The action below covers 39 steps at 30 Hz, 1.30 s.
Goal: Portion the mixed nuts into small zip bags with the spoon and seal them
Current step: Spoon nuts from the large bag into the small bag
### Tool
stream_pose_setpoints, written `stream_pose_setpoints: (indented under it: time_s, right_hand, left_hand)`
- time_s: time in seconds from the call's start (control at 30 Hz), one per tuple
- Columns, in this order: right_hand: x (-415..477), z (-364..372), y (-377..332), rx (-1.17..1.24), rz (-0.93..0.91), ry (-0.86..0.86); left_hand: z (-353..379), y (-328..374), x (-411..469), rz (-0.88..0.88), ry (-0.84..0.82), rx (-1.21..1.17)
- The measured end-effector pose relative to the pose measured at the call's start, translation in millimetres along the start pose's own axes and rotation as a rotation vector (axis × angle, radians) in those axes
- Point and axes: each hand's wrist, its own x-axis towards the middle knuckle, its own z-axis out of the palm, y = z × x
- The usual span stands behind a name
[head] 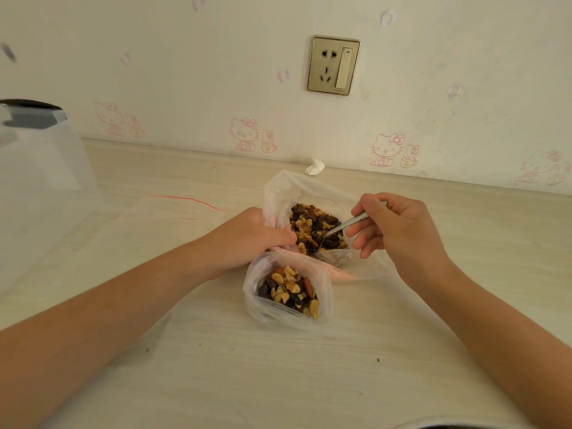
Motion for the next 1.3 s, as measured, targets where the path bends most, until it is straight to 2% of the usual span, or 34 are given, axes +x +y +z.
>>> stream_pose_setpoints:
  time_s: [0.27, 0.7, 0.9, 1.07, 1.3]
  right_hand:
    - [7, -6, 1, 0.057, 0.133, 0.091]
    - [11, -14, 5, 0.199, 0.234, 0.087]
    - [10, -15, 2, 0.229, 0.218, 0.09]
    - [4, -13, -5, 0.251, 0.192, 0.06]
    - [-12, -3, -15, 0.304, 0.137, -0.074]
  left_hand:
    - [0, 5, -3, -0.004, 0.026, -0.032]
    - [-9, 5, -3, -0.06, 0.0, 0.005]
    - [-43, 18, -20, -0.138, -0.142, 0.223]
    - [-42, 28, -45, -0.046, -0.214, 0.442]
    - [-22, 26, -48, 0.049, -0.142, 0.545]
